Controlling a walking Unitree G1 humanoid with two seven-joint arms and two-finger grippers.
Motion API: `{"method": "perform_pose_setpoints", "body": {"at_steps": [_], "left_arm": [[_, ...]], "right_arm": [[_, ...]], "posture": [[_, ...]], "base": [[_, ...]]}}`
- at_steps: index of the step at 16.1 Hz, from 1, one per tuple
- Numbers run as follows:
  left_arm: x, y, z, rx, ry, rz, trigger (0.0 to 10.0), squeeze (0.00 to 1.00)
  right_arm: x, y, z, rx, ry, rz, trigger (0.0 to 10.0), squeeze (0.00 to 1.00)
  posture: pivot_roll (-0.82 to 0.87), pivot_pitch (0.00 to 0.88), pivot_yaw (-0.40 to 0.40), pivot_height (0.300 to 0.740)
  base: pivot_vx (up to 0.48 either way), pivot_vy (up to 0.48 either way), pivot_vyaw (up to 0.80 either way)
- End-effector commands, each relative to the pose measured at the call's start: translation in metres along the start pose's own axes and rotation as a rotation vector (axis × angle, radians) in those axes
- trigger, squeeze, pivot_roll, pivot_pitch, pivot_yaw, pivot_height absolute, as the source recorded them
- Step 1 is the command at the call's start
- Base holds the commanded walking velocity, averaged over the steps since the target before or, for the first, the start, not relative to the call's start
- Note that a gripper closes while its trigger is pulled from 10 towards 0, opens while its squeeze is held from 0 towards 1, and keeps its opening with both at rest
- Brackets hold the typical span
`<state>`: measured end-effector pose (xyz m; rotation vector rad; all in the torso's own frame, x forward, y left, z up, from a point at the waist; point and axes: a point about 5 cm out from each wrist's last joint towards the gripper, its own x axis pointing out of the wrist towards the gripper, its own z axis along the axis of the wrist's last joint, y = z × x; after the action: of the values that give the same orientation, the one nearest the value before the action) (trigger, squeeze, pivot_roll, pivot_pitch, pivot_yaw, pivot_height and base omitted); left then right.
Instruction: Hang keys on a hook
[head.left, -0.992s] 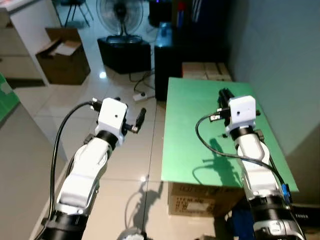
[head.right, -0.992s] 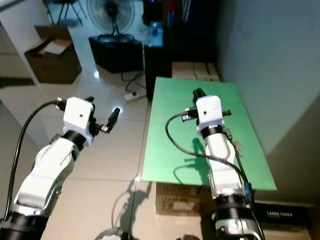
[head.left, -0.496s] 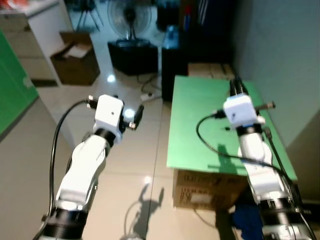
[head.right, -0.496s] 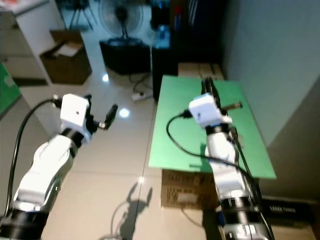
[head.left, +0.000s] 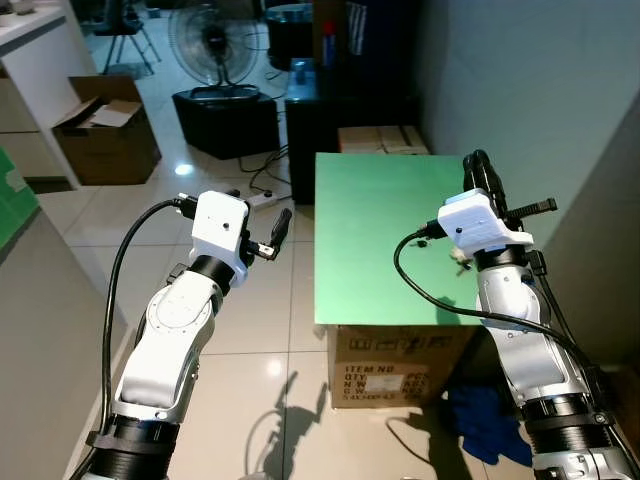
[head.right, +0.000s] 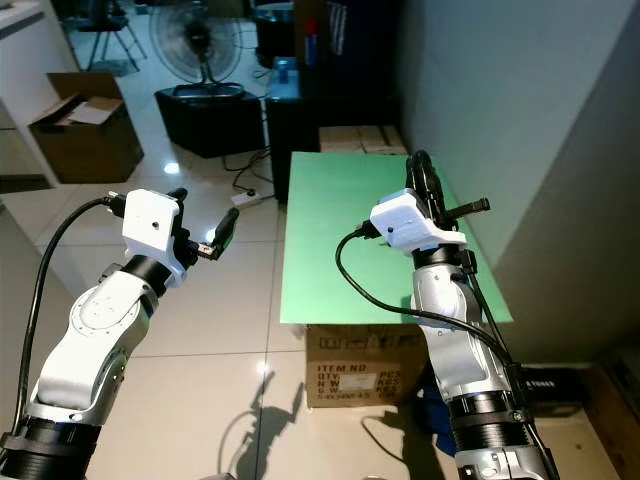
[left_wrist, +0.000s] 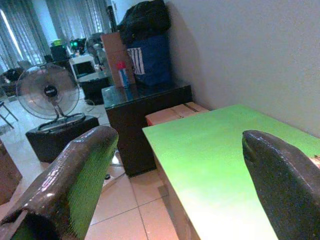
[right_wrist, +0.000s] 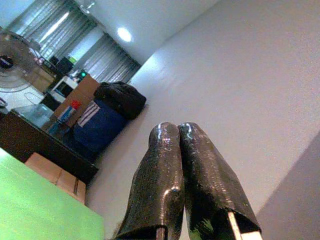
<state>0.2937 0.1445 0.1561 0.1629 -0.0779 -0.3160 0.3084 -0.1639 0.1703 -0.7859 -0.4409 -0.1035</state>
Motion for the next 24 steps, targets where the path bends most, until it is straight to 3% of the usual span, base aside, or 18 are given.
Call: {"method": "perform_pose_setpoints", "body": {"at_steps": [1, 4, 6, 7, 8, 9, 11, 14, 18, 19, 21, 24], "left_arm": [[-0.001, 0.001, -0.002, -0.008, 0.004, -0.002, 10.0, 0.00], [-0.002, 0.000, 0.000, 0.008, -0.013, -0.003, 10.0, 0.00], [-0.001, 0.002, 0.001, 0.011, -0.018, 0.026, 10.0, 0.00], [-0.001, 0.004, 0.003, 0.025, -0.031, 0.035, 10.0, 0.00], [-0.002, 0.004, 0.004, 0.030, -0.037, 0.038, 10.0, 0.00], [-0.004, 0.006, 0.005, 0.036, -0.040, 0.046, 10.0, 0.00], [-0.006, 0.006, 0.003, 0.033, -0.040, 0.064, 10.0, 0.00], [-0.009, 0.007, -0.003, 0.040, -0.023, 0.118, 10.0, 0.00], [-0.008, 0.010, -0.006, 0.023, -0.010, 0.154, 10.0, 0.00], [-0.012, 0.009, -0.013, 0.012, 0.030, 0.175, 10.0, 0.00], [-0.015, 0.013, -0.016, 0.022, 0.042, 0.214, 10.0, 0.00], [-0.012, 0.010, -0.014, 0.077, 0.025, 0.171, 10.0, 0.00]], "right_arm": [[0.005, -0.002, 0.008, -0.015, -0.027, -0.013, 0.0, 0.00], [0.004, -0.001, 0.008, 0.004, -0.020, -0.015, 0.0, 0.00], [0.002, 0.001, 0.007, 0.108, 0.001, 0.002, 0.0, 0.00], [0.002, 0.000, 0.008, 0.158, 0.006, 0.004, 2.4, 0.00], [0.002, 0.000, 0.009, 0.176, 0.009, 0.000, 2.4, 0.00], [0.002, 0.001, 0.013, 0.318, 0.026, 0.013, 10.0, 0.00], [0.002, 0.005, 0.015, 0.434, 0.066, 0.056, 10.0, 0.00], [0.000, 0.007, 0.020, 0.451, 0.063, 0.118, 10.0, 0.00], [-0.005, 0.014, 0.024, 0.554, 0.064, 0.243, 10.0, 0.00], [-0.015, 0.025, 0.023, 0.620, 0.090, 0.323, 10.0, 0.00], [-0.025, 0.035, 0.015, 0.643, 0.149, 0.372, 10.0, 0.00], [-0.031, 0.042, 0.010, 0.670, 0.184, 0.394, 10.0, 0.00]], "posture": [[-0.01, 0.000, 0.054, 0.740], [-0.02, 0.000, 0.057, 0.740], [-0.01, 0.000, 0.055, 0.740], [-0.01, 0.000, 0.056, 0.740], [-0.01, 0.000, 0.055, 0.740], [0.00, 0.000, 0.051, 0.740], [0.00, 0.000, 0.040, 0.740], [-0.01, 0.000, 0.024, 0.740], [-0.01, 0.000, 0.019, 0.740], [0.00, 0.000, 0.006, 0.740], [0.00, 0.000, -0.004, 0.740], [-0.01, 0.000, 0.000, 0.740]], "base": [[0.000, 0.000, 0.00], [0.000, 0.000, 0.00], [0.000, 0.000, 0.00], [0.000, 0.000, 0.00], [0.000, 0.000, 0.00], [0.000, 0.000, 0.00], [0.000, 0.000, 0.00], [0.000, 0.000, 0.00], [0.000, 0.000, 0.60], [0.000, 0.000, 0.80], [0.000, 0.000, 0.80], [0.000, 0.000, 0.80]]}}
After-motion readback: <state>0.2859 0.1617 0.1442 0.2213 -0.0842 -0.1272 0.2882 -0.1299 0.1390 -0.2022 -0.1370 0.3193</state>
